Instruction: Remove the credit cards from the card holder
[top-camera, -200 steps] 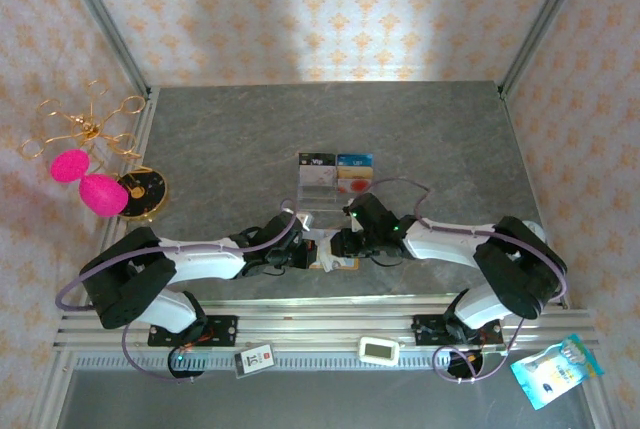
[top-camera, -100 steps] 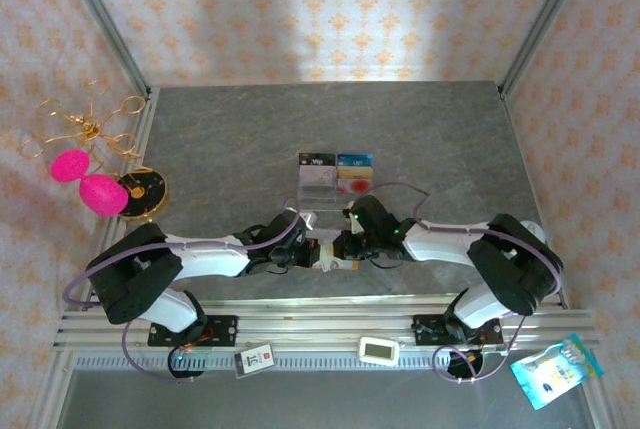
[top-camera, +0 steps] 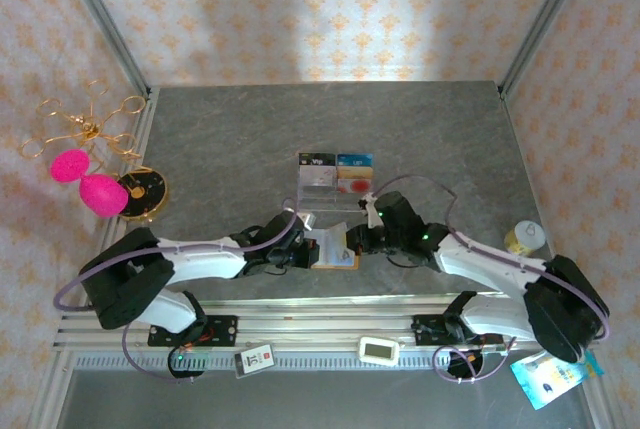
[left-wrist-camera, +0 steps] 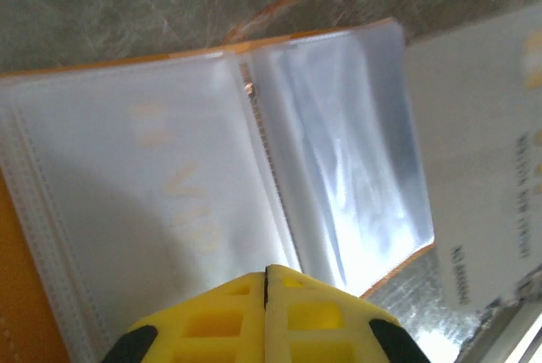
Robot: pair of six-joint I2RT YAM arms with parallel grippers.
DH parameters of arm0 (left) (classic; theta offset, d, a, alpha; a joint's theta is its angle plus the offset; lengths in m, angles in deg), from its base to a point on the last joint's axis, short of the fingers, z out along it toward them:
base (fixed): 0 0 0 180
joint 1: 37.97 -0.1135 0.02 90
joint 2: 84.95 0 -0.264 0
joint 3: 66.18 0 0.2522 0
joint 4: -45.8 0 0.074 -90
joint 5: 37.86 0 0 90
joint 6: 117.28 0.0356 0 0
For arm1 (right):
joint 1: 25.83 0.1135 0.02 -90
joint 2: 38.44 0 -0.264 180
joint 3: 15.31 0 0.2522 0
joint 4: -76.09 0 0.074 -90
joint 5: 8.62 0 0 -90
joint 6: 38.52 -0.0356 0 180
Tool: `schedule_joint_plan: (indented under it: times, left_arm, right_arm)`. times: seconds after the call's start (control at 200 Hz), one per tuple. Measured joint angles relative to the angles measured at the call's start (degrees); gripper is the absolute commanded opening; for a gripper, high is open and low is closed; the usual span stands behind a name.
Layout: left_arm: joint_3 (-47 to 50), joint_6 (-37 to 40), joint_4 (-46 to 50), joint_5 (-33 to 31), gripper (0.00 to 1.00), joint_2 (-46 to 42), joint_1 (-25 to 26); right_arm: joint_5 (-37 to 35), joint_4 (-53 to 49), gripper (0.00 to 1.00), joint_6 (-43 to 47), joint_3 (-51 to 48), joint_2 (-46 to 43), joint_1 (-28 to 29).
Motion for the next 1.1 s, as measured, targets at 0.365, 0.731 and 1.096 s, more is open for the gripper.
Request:
schedule_joint_plan:
  times: [0.365, 0.731, 1.096]
  left_arm:
    - [0.17, -0.74, 8.41, -14.36, 0.99, -24.55, -2.03]
    - [-1.73, -0.13, 17.66, -26.12, 0.99, -33.97, -7.56]
    - [-2.45, 3.65, 17.94, -30.69, 0.99, -33.81, -8.07]
  right_arm:
    - [-4.33, -4.37, 0.0, 19.17, 22.77, 0.42, -3.45]
    - [1.64, -19.65, 0.0, 49.13, 51.36, 25.75, -4.46]
    - [5.14, -38.64, 0.0, 71.47, 68.91, 40.74, -4.46]
